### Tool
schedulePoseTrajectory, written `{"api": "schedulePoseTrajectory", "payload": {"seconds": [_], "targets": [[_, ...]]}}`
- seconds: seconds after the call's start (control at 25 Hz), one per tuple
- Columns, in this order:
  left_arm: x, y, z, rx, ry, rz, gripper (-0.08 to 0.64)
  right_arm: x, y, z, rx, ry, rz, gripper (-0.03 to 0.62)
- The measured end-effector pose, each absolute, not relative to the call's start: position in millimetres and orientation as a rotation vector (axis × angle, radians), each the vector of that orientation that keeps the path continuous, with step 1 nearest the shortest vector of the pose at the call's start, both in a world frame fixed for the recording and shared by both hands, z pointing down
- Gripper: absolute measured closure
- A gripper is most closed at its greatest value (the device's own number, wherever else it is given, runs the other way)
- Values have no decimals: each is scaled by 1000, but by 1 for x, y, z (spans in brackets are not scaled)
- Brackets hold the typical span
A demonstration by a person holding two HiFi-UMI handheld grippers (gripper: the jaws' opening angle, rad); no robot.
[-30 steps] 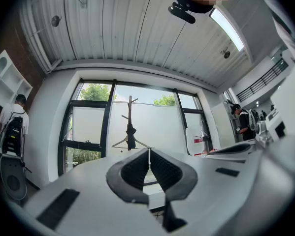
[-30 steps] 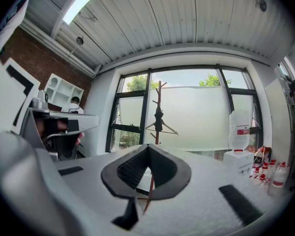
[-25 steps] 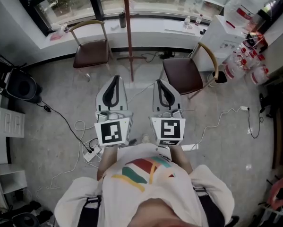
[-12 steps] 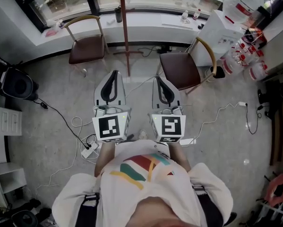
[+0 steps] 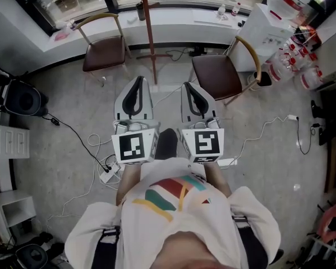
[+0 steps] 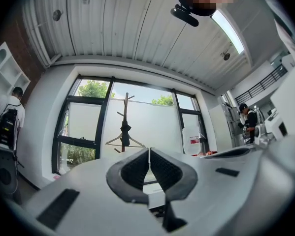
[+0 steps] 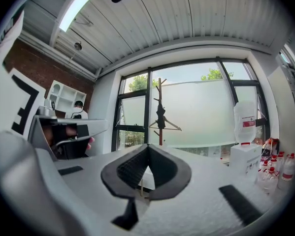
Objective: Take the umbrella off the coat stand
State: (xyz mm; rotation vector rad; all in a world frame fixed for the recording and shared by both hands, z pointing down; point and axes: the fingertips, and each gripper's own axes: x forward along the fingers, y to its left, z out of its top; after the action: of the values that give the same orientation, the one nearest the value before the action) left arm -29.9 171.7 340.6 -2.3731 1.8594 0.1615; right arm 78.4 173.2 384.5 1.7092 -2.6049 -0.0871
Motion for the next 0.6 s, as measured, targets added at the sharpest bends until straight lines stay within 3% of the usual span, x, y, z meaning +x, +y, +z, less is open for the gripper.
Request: {"api": "schedulePoseTrajectory", "payload": {"seconds": [0.6], "targets": [[-35, 89, 346, -2408, 1859, 324, 549, 72, 103, 402, 1615, -2597, -56, 592]]}}
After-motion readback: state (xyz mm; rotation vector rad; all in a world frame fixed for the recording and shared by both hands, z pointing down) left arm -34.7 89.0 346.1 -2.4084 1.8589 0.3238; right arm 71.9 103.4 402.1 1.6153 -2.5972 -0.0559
